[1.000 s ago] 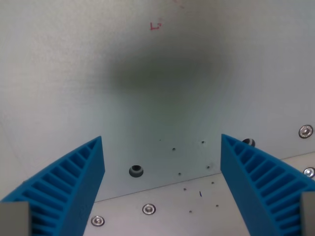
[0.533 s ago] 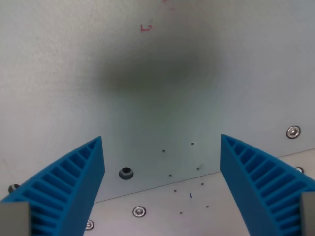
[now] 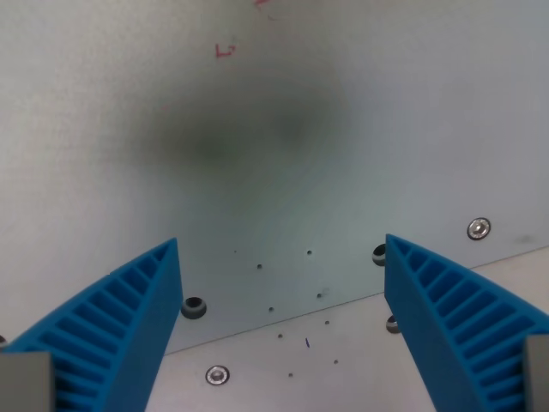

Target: Rotate around gripper negative x

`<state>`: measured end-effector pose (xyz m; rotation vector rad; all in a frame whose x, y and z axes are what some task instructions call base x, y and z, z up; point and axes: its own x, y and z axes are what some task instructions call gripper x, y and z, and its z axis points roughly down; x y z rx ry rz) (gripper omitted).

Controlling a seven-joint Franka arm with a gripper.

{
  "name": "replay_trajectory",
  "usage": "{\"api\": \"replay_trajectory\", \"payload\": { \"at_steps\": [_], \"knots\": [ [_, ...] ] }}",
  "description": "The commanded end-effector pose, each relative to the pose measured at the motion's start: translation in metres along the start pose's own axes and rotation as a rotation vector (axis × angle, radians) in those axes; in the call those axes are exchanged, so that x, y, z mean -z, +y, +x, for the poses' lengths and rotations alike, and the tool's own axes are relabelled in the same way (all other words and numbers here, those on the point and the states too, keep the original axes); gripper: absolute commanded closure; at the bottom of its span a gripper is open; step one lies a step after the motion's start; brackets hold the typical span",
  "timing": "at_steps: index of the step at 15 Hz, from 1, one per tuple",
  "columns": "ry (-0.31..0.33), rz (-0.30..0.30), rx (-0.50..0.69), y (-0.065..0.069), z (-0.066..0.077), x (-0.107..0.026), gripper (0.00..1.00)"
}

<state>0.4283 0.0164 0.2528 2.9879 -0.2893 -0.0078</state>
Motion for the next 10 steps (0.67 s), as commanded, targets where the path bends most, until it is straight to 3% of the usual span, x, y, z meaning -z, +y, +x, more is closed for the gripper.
{"api": "replay_trajectory", "payload": {
  "at_steps": [1, 10],
  "knots": [
    [-0.019, -0.232, -0.021, -0.0037, 0.0027, 0.0044, 0.0],
    [-0.02, -0.337, -0.02, -0.0037, 0.0027, 0.0044, 0.0]
  ]
}}
